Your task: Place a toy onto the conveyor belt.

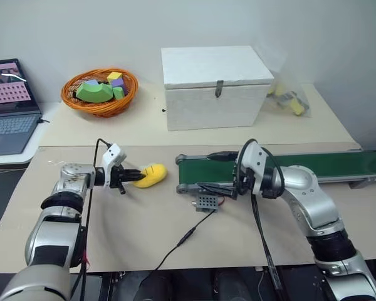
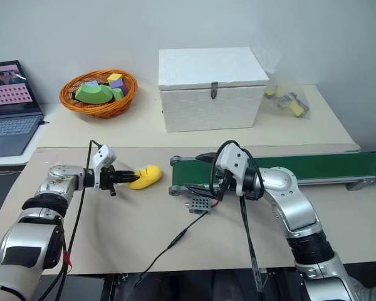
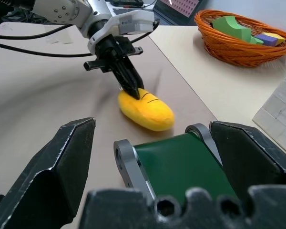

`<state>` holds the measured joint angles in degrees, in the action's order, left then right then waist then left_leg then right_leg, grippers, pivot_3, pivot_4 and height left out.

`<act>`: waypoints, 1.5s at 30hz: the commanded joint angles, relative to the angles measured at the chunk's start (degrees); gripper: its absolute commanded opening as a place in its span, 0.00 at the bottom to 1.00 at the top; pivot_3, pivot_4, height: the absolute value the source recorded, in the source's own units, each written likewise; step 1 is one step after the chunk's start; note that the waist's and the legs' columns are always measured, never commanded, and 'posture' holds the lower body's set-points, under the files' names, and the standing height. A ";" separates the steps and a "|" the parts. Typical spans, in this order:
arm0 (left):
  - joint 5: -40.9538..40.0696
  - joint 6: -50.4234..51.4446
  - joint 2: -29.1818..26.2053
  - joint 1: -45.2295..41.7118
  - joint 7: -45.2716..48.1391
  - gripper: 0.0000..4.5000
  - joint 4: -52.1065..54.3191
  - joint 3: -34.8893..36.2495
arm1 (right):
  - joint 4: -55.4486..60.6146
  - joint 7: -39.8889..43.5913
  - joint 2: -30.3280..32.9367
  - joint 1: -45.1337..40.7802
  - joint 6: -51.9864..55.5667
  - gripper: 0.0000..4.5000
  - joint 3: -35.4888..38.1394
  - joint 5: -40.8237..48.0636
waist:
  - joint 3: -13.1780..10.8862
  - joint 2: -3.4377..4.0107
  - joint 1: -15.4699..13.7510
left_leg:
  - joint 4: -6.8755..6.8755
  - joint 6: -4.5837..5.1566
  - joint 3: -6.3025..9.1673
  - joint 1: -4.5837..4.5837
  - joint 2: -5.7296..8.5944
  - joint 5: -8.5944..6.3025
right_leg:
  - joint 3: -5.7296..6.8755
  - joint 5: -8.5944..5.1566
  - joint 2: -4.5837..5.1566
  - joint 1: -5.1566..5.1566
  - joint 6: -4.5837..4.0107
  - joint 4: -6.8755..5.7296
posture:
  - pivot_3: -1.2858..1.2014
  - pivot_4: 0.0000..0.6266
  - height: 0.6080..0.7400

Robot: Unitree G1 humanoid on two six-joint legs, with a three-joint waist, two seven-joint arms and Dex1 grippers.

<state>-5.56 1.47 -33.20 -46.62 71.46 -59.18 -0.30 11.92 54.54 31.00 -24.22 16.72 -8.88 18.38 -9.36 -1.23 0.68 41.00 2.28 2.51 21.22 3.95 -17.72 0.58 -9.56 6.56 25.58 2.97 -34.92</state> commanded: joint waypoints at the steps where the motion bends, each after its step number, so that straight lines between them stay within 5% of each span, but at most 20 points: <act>1: -1.94 0.94 -1.64 -1.65 0.11 0.11 6.28 2.02 | 0.54 0.24 -0.25 -1.41 -1.71 1.00 0.38 -0.24 | 0.00 0.00 0.03 | 0.00 0.00 0.00 0.01 0.00 0.00 | -0.01 0.00 0.00 0.01 0.00 0.00 | 0.52 0.24 1.00; 6: -2.05 0.29 -4.41 -2.44 2.14 0.11 21.38 0.72 | -0.37 0.41 -0.52 -1.76 -2.08 1.00 0.49 -0.56 | 0.01 -0.01 0.08 | 0.14 -0.09 -0.01 0.60 0.00 0.05 | -0.04 0.01 0.00 0.62 0.01 -0.13 | 0.52 0.24 1.00; 13: -6.28 8.88 -1.13 -3.52 5.51 0.11 35.69 -2.34 | -0.05 0.83 -0.26 -1.73 -1.45 1.00 2.02 0.10 | 0.01 0.00 0.04 | 0.38 -0.09 0.05 0.79 0.02 0.05 | -0.02 0.02 0.02 0.65 0.03 -0.12 | 0.52 0.24 1.00; 27: -1.95 5.97 10.69 -5.15 2.37 0.11 25.12 -10.34 | 1.98 1.43 3.51 1.06 -0.12 1.00 6.66 1.42 | 0.01 -0.01 0.07 | 0.43 -0.07 0.00 0.78 0.09 0.05 | -0.03 0.02 -0.02 0.63 0.03 -0.14 | 0.52 0.24 1.00; 38: -0.66 4.14 14.21 -7.47 1.47 0.11 20.68 -10.88 | 2.28 3.84 9.50 8.11 -0.10 1.00 9.26 2.45 | 0.01 -0.01 0.13 | 0.54 0.01 -0.07 0.78 0.05 0.01 | -0.08 0.03 -0.01 0.58 0.05 -0.15 | 0.52 0.24 1.00; 41: -0.56 3.90 14.53 -7.82 1.30 0.27 19.95 -10.87 | 3.46 3.00 8.97 8.16 0.52 1.00 8.91 2.57 | 0.01 -0.01 0.09 | 0.57 0.01 -0.07 0.78 0.02 0.01 | -0.10 0.04 -0.01 0.58 0.05 -0.17 | 0.52 0.24 1.00; 45: -0.32 2.47 14.67 -8.06 0.67 0.60 19.87 -10.72 | 4.12 2.61 8.48 8.22 1.21 1.00 8.77 2.94 | 0.01 -0.01 -0.04 | 0.60 0.03 -0.06 0.80 0.02 -0.01 | -0.09 0.04 0.00 0.58 0.06 -0.16 | 0.52 0.24 1.00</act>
<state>-6.02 5.53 -18.58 -52.57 72.47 -39.78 -11.38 14.10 57.37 39.64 -15.49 17.54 -1.42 19.59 -9.35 -1.24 0.63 41.62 2.31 2.44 22.02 3.98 -17.74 0.49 -9.52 6.56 26.16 3.04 -35.07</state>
